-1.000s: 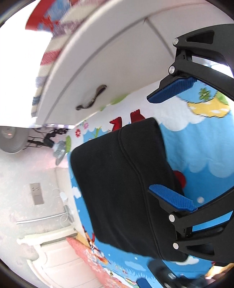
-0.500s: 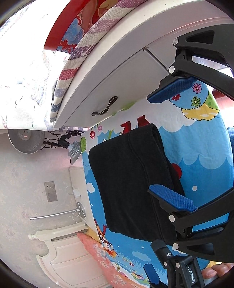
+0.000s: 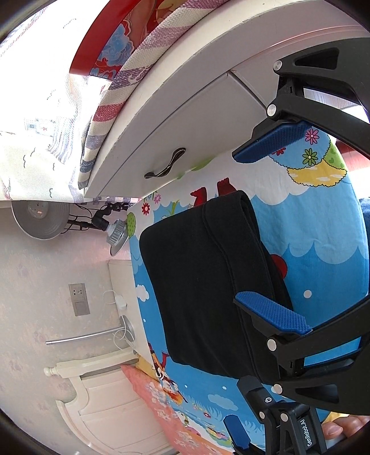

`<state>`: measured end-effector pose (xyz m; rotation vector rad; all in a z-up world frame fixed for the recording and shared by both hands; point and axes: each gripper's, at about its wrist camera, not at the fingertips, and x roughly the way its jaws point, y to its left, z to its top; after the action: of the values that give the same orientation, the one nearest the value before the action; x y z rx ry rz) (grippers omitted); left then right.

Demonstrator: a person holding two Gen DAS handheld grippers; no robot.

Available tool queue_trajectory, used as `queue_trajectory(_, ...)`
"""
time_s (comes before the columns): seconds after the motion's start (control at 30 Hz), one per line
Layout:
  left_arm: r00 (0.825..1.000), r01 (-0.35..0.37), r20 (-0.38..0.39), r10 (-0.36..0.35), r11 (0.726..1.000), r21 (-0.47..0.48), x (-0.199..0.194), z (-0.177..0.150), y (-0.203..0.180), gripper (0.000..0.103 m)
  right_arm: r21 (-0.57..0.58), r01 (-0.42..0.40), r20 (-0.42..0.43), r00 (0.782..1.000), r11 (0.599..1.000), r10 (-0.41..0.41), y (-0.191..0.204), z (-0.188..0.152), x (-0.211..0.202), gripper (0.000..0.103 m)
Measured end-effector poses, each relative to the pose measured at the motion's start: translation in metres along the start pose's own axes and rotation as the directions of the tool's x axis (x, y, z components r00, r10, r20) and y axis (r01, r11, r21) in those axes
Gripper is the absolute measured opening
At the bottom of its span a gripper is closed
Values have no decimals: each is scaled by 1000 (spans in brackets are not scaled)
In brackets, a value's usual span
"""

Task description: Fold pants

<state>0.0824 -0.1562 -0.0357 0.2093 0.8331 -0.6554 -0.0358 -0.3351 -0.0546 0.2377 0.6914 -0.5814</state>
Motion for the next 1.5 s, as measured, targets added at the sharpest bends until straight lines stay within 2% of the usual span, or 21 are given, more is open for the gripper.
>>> queue_trajectory(1.33,1000,9,-8,-9,1000,9,5,-2,-4,101,-2,-4,-11,1000,1000,4,2,-3,2,88)
queue_trajectory(1.5,999,-5,35,3,999,32,1,-5,-11,101,-3,-4,-11,1000,1000,4,2,-4,2,88)
